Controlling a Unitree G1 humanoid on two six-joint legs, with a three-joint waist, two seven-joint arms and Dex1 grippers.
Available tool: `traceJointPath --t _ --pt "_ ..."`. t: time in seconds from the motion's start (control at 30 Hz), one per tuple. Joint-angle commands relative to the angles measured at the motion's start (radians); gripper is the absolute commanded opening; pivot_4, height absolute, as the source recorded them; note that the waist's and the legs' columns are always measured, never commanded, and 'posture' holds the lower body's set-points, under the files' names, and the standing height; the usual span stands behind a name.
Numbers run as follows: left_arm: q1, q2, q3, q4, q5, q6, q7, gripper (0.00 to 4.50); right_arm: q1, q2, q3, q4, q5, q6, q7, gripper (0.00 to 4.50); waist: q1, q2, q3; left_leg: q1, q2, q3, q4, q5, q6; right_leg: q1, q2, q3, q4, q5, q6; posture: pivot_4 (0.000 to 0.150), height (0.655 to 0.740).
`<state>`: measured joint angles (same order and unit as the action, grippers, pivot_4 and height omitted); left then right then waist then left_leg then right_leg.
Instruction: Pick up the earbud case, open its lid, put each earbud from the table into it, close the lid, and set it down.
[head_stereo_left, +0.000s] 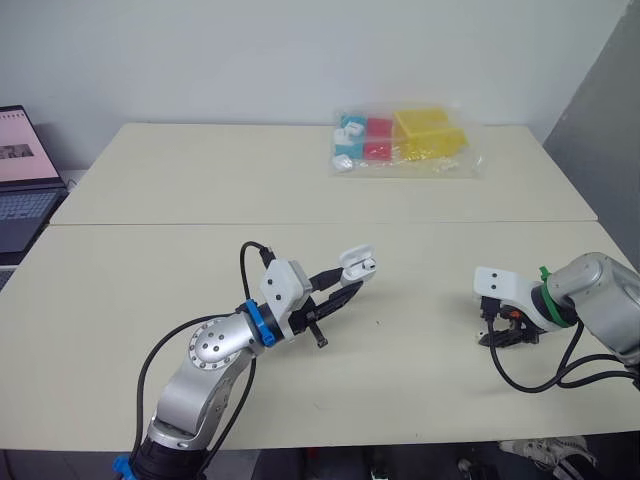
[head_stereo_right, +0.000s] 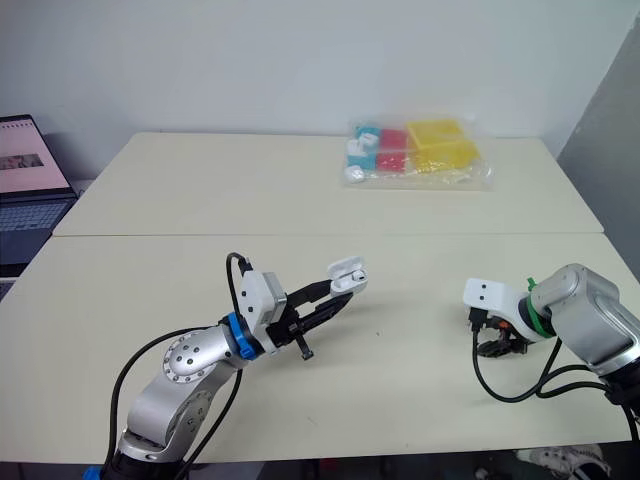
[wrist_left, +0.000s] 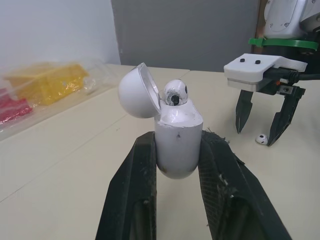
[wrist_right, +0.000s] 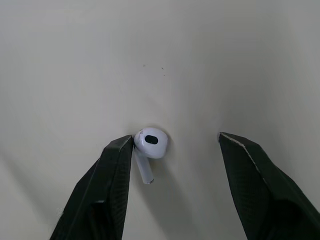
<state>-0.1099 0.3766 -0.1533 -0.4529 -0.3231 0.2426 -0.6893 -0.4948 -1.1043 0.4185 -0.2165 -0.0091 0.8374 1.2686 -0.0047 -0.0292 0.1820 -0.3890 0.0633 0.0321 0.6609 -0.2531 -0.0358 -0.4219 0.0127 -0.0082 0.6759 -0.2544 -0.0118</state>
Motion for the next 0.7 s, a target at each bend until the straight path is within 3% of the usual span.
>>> traceJointPath --t 0.03,0.13,0.17,0.5,0.7 --pt "-0.004 -0.007 -0.008 -0.012 0.000 -0.027 -0.001 0.78 0.013 -0.015 0.007 -0.034 -0.001 -0.020 0.020 1.59 0.000 0.000 0.000 0.000 0.000 0.000 0.000 0.000 0.000 0.000 0.000 0.000 0.000 0.000 0.000 0.150 0.7400" --pt "-0.007 -0.007 -0.008 -0.008 0.000 -0.029 -0.002 0.78 0.016 -0.013 0.002 -0.039 -0.002 -0.013 0.023 0.48 0.000 0.000 0.000 0.000 0.000 0.000 0.000 0.000 0.000 0.000 0.000 0.000 0.000 0.000 0.000 0.150 0.7400" --pt "-0.009 -0.007 -0.008 -0.006 0.000 -0.030 -0.003 0.78 0.018 -0.013 -0.001 -0.041 -0.002 -0.015 0.024 0.42 0.000 0.000 0.000 0.000 0.000 0.000 0.000 0.000 0.000 0.000 0.000 0.000 0.000 0.000 0.000 0.150 0.7400" --pt "-0.022 -0.004 -0.005 0.005 -0.004 -0.034 -0.009 0.78 0.006 -0.009 -0.041 -0.019 0.000 -0.122 0.020 0.42 0.000 0.000 0.000 0.000 0.000 0.000 0.000 0.000 0.000 0.000 0.000 0.000 0.000 0.000 0.000 0.150 0.7400" --pt "-0.038 0.000 0.007 0.017 -0.011 -0.034 -0.019 0.78 -0.020 -0.006 -0.222 -0.095 0.175 -0.185 0.082 0.42 0.001 0.000 0.000 -0.001 0.000 0.000 0.000 0.000 0.000 0.000 0.000 0.000 0.000 0.000 0.000 0.150 0.7400"
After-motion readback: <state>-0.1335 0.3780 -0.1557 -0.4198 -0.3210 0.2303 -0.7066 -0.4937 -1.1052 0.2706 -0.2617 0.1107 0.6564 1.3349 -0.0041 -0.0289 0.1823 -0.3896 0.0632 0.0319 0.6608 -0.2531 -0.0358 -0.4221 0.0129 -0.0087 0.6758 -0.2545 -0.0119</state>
